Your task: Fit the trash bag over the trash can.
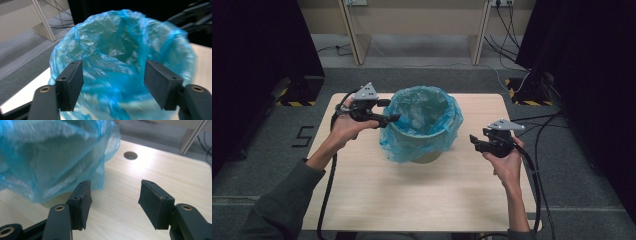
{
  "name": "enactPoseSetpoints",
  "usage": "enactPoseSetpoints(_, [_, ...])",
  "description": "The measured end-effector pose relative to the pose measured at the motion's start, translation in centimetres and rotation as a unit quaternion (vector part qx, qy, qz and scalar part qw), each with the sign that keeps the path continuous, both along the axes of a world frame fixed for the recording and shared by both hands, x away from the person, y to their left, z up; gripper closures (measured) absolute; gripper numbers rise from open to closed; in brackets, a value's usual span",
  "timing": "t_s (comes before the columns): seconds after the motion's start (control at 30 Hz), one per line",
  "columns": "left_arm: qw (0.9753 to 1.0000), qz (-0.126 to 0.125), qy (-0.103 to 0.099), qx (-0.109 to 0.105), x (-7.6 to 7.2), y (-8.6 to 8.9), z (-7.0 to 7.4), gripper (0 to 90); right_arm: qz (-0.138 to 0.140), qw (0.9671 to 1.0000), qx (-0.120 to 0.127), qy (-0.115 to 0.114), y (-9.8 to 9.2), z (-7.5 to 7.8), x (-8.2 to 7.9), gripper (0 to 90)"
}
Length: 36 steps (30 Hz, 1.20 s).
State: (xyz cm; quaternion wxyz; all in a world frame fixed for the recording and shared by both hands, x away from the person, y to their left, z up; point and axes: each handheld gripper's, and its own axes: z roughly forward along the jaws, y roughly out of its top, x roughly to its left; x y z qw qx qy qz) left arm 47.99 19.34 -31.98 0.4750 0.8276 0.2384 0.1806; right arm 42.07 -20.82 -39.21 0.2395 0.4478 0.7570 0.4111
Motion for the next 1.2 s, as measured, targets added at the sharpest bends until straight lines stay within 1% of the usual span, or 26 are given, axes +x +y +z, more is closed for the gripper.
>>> enactPoseSetpoints(0.03, [1.0000, -0.008, 0.001, 0.002, 0.5, -0.6, -0.1, 36.0, 0.000, 1.0000, 0.002, -0.001, -0.1, -0.2, -0.1, 42.9])
enactPoseSetpoints(0.07, [0.9999, -0.011, 0.004, 0.006, 0.8, -0.9, -0.2, 38.2, 0.001, 0.9999, 0.010, 0.000, -0.3, -0.7, -0.3, 42.9])
enactPoseSetpoints(0.1, [0.9997, -0.018, 0.009, 0.012, 1.0, -1.2, -0.3, 42.0, 0.001, 0.9999, 0.011, 0.001, -0.4, -0.9, -0.3, 42.9])
enactPoseSetpoints(0.13, [0.9990, -0.029, 0.018, 0.027, 1.3, -1.7, -0.6, 44.9, 0.003, 0.9999, 0.013, 0.003, -0.4, -1.1, -0.4, 42.9])
enactPoseSetpoints(0.17, [0.9987, -0.031, 0.017, 0.037, 1.5, -1.9, -0.7, 45.6, 0.009, 0.9997, 0.021, 0.006, -0.4, -1.5, -0.5, 42.9])
enactPoseSetpoints(0.23, [0.9981, -0.029, 0.020, 0.051, 1.7, -2.4, -0.9, 48.8, 0.016, 0.9994, 0.029, 0.006, -0.4, -1.8, -0.6, 42.9])
enactPoseSetpoints(0.3, [0.9961, -0.032, 0.036, 0.074, 2.0, -2.8, -1.2, 50.4, 0.016, 0.9994, 0.031, 0.007, -0.4, -2.1, -0.6, 43.0])
enactPoseSetpoints(0.33, [0.9941, -0.033, 0.041, 0.095, 2.2, -2.9, -1.4, 50.4, 0.016, 0.9993, 0.033, 0.007, -0.4, -2.2, -0.7, 43.0])
enactPoseSetpoints(0.37, [0.9931, -0.025, 0.039, 0.108, 2.4, -3.0, -1.5, 50.5, 0.015, 0.9992, 0.036, 0.006, -0.5, -2.3, -0.7, 43.0])
enactPoseSetpoints(0.43, [0.9921, -0.016, 0.042, 0.117, 2.7, -2.9, -1.8, 50.4, 0.019, 0.9991, 0.038, 0.003, -0.5, -2.5, -0.7, 43.2])
enactPoseSetpoints(0.47, [0.9920, -0.015, 0.046, 0.117, 2.9, -2.8, -1.9, 50.4, 0.020, 0.9989, 0.043, 0.004, -0.5, -2.7, -0.7, 43.2])
enactPoseSetpoints(0.5, [0.9918, -0.016, 0.047, 0.118, 3.0, -2.9, -2.0, 50.4, 0.020, 0.9989, 0.042, 0.006, -0.5, -2.8, -0.7, 43.1])
enactPoseSetpoints(0.57, [0.9905, -0.020, 0.051, 0.126, 3.1, -3.0, -2.2, 49.7, 0.021, 0.9989, 0.041, 0.007, -0.4, -2.9, -0.7, 42.9])
enactPoseSetpoints(0.6, [0.9894, -0.022, 0.054, 0.133, 3.3, -3.1, -2.5, 49.3, 0.022, 0.9988, 0.042, 0.007, -0.4, -3.0, -0.7, 42.9])
enactPoseSetpoints(0.63, [0.9893, -0.023, 0.054, 0.134, 3.4, -3.2, -2.6, 48.6, 0.022, 0.9986, 0.049, 0.007, -0.3, -3.0, -0.6, 42.9])
enactPoseSetpoints(0.7, [0.9899, -0.018, 0.061, 0.127, 3.5, -3.2, -2.5, 47.3, 0.022, 0.9979, 0.061, 0.008, -0.4, -3.2, -0.5, 42.9])
enactPoseSetpoints(0.73, [0.9901, -0.016, 0.059, 0.126, 3.5, -3.2, -2.4, 44.8, 0.021, 0.9979, 0.060, 0.007, -0.4, -3.3, -0.5, 42.8])
enactPoseSetpoints(0.83, [0.9921, -0.008, 0.049, 0.115, 3.4, -3.3, -1.7, 40.9, 0.018, 0.9980, 0.060, 0.008, -0.5, -3.5, -0.6, 42.7])
enactPoseSetpoints(0.87, [0.9923, -0.007, 0.046, 0.115, 3.4, -3.4, -1.4, 39.6, 0.016, 0.9979, 0.063, 0.010, -0.6, -3.6, -0.6, 42.7])
enactPoseSetpoints(0.9, [0.9926, -0.006, 0.039, 0.114, 3.4, -3.6, -1.0, 38.2, 0.015, 0.9978, 0.064, 0.009, -0.7, -3.7, -0.6, 42.7])
enactPoseSetpoints(0.97, [0.9933, 0.000, 0.037, 0.110, 3.7, -4.1, -0.4, 34.6, 0.011, 0.9979, 0.062, 0.012, -0.8, -3.9, -0.6, 42.3])
enactPoseSetpoints(1.03, [0.9946, 0.004, 0.032, 0.099, 4.0, -4.6, 0.3, 33.4, 0.009, 0.9982, 0.059, 0.011, -0.8, -4.0, -0.6, 42.0])
enactPoseSetpoints(1.13, [0.9958, 0.006, 0.032, 0.086, 4.9, -5.8, 1.1, 32.2, 0.009, 0.9980, 0.062, 0.011, -0.9, -4.0, -0.6, 42.0])
enactPoseSetpoints(1.2, [0.9963, 0.006, 0.039, 0.077, 5.5, -6.8, 1.4, 31.2, 0.008, 0.9980, 0.062, 0.010, -1.0, -3.9, -0.6, 42.0])
